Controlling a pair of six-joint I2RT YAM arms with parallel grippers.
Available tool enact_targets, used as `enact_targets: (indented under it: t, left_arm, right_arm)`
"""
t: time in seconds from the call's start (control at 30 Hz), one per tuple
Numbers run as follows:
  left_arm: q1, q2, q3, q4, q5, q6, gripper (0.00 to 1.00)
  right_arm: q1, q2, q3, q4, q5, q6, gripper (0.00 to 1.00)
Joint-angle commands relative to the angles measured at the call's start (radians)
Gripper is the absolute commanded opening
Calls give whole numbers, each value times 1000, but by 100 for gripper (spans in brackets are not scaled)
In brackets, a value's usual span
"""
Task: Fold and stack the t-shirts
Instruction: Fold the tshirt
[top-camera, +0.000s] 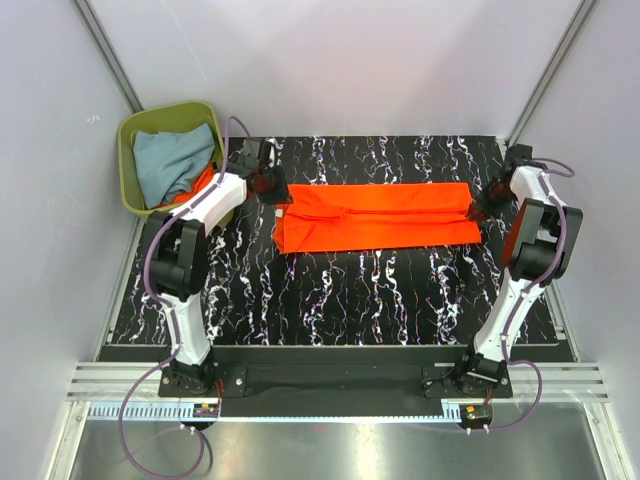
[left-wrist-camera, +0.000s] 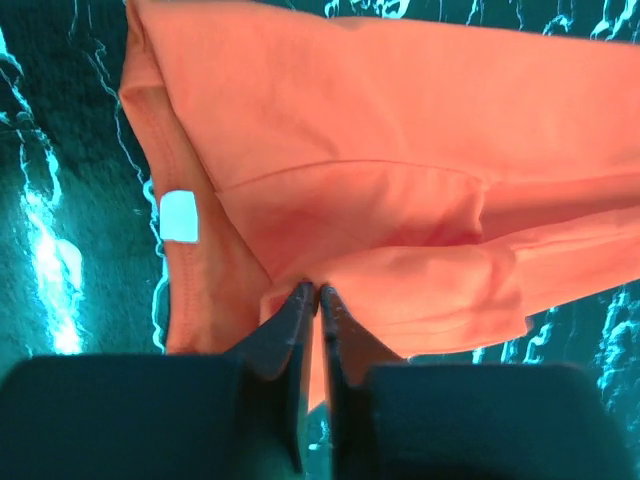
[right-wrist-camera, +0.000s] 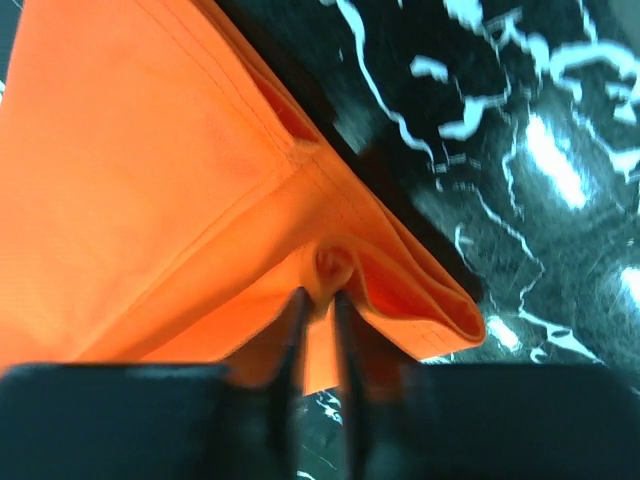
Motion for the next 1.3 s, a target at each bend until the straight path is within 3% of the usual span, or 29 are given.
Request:
enact_targets:
  t: [0.0, 0.03, 0.13, 0.2, 0.33, 0.5, 0.6, 0.97, 1.27]
  left_arm:
    - [6, 38, 139, -64, -38, 77, 26]
    - [1, 41, 170, -103, -77, 106, 32]
    - [-9, -87, 166, -194, -215, 187, 54]
    - [-8, -172, 54, -194, -201, 216, 67]
    - [-9, -359, -173, -181, -36, 206, 66]
    - [-9, -460, -477, -3, 122, 97, 61]
    - [-9, -457, -549, 112, 171, 48, 63]
    - [-6, -267, -523, 244, 49, 32, 62]
    - [3, -214, -465, 223, 29, 83, 43]
  right_arm:
    - [6, 37, 90, -20, 21, -41, 27]
    - [4, 48, 116, -34, 74, -65, 40]
    - [-3, 67, 234, -122, 243, -144, 63]
    - [-17, 19, 219, -139, 225, -148, 69]
    - [-31, -119, 19, -96, 154, -89, 79]
    - [-42, -265, -233, 68, -35, -36, 79]
    - [-42, -299, -339, 122, -92, -28, 77]
    - [-42, -296, -454, 199, -113, -11, 77]
    - [-42, -248, -439, 227, -106, 7, 73]
